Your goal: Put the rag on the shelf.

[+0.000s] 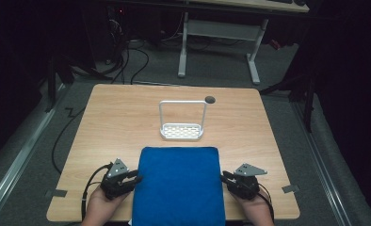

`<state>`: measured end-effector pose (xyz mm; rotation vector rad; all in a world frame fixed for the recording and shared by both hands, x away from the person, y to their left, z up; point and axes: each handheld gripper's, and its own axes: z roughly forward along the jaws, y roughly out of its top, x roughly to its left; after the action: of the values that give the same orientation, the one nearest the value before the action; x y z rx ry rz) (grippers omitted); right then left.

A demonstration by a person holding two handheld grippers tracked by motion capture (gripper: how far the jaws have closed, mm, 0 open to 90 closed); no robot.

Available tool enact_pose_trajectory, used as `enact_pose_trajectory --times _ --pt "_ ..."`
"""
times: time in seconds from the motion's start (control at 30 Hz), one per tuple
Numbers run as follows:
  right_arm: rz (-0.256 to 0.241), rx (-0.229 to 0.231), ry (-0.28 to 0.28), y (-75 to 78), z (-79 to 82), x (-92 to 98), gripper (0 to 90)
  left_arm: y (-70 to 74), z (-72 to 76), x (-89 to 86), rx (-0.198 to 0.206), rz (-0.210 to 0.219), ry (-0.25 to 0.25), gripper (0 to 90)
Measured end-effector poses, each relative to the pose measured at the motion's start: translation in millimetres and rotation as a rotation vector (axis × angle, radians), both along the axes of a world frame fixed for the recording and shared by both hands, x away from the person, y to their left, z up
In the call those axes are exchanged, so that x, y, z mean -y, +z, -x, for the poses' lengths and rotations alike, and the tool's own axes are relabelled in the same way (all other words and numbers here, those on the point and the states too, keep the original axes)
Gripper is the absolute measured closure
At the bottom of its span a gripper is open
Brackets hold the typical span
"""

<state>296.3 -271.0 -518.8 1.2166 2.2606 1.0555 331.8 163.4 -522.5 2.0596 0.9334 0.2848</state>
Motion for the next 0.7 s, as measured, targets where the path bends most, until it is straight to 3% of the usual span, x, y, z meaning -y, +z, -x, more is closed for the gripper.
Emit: enact_pose_trajectory --times 0.1,0.2,0.27,0.4,0.7 --pt "0.008 0.005 -0.010 0.1 -1.5 0.6 74.8 -3.5 -13.4 -4.0 -0.007 0.026 0.063 64.7" --pt "0.006 0.010 -0.007 0.2 -1.7 0.7 74.9 -5.9 -19.0 -4.2 -0.013 0.030 0.084 64.3" --pt "0.000 0.012 -0.004 1.3 -0.4 0.3 74.1 -5.1 -26.1 -1.7 -0.012 0.006 0.098 63.2" --pt "-0.001 0.014 0.002 1.9 0.2 0.7 73.4 -2.6 -33.0 1.1 0.001 0.003 0.110 63.2" --pt "-0.018 -0.001 0.007 0.7 -1.9 2.3 68.9 4.0 -70.0 19.5 0.020 -0.018 0.131 63.1"
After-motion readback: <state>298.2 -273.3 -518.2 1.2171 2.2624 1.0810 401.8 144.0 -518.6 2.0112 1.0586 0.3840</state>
